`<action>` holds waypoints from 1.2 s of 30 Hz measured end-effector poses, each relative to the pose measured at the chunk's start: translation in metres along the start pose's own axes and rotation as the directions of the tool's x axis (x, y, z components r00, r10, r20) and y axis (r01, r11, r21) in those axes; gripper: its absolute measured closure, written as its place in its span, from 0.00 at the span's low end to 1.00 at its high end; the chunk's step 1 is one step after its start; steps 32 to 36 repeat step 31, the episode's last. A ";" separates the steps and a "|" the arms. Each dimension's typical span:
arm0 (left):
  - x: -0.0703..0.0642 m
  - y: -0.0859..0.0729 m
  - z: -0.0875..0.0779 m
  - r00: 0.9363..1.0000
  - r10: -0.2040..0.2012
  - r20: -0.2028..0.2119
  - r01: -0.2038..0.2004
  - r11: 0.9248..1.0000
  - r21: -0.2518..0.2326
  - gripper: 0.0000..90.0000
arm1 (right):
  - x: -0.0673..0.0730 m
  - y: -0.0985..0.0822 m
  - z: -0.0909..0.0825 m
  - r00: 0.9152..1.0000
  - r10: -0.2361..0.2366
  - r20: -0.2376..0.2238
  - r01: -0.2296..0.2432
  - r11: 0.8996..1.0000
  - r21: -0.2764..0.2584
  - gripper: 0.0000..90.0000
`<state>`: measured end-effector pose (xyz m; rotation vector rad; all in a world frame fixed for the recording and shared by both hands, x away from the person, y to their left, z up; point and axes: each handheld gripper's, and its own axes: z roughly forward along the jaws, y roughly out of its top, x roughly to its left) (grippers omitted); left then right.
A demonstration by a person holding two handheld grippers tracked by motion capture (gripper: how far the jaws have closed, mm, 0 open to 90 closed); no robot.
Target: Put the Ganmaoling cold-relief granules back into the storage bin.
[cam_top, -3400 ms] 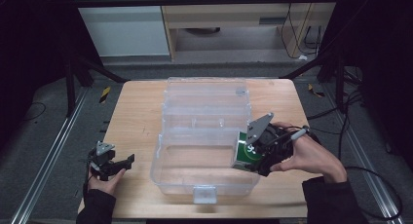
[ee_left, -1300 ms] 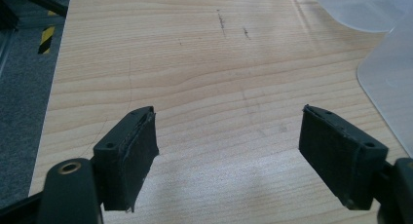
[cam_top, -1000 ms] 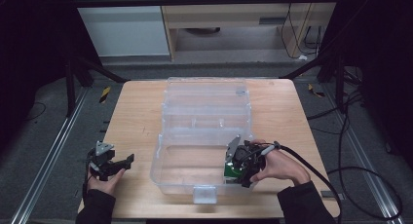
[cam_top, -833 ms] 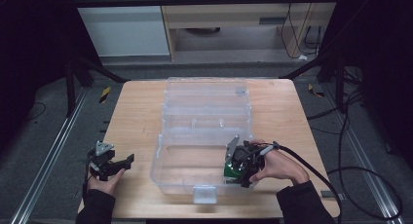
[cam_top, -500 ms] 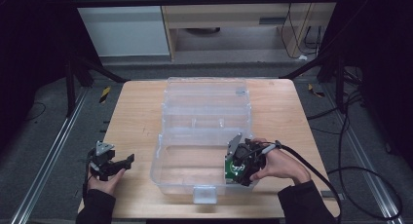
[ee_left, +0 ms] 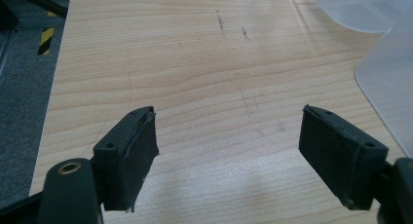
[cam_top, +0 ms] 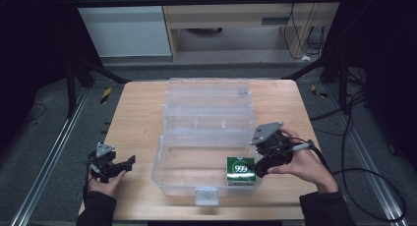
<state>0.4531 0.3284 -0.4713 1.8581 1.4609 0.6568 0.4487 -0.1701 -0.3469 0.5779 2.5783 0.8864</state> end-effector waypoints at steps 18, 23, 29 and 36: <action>-0.001 0.000 0.001 1.000 0.004 -0.005 -0.004 1.000 0.002 0.24 | -0.046 -0.141 0.024 0.730 0.625 0.276 -0.572 0.780 -0.255 0.05; 0.001 -0.001 0.002 1.000 0.001 -0.007 -0.001 1.000 0.003 0.24 | -0.043 -0.156 0.027 0.723 0.634 0.274 -0.561 0.771 -0.302 0.05; 0.003 -0.002 0.004 1.000 0.007 -0.015 -0.007 1.000 0.003 0.24 | -0.041 -0.172 0.030 0.695 0.644 0.318 -0.551 0.762 -0.340 0.04; 0.004 -0.002 0.005 1.000 0.007 -0.019 -0.007 1.000 0.003 0.24 | -0.042 -0.175 0.035 0.677 0.655 0.336 -0.563 0.754 -0.338 0.04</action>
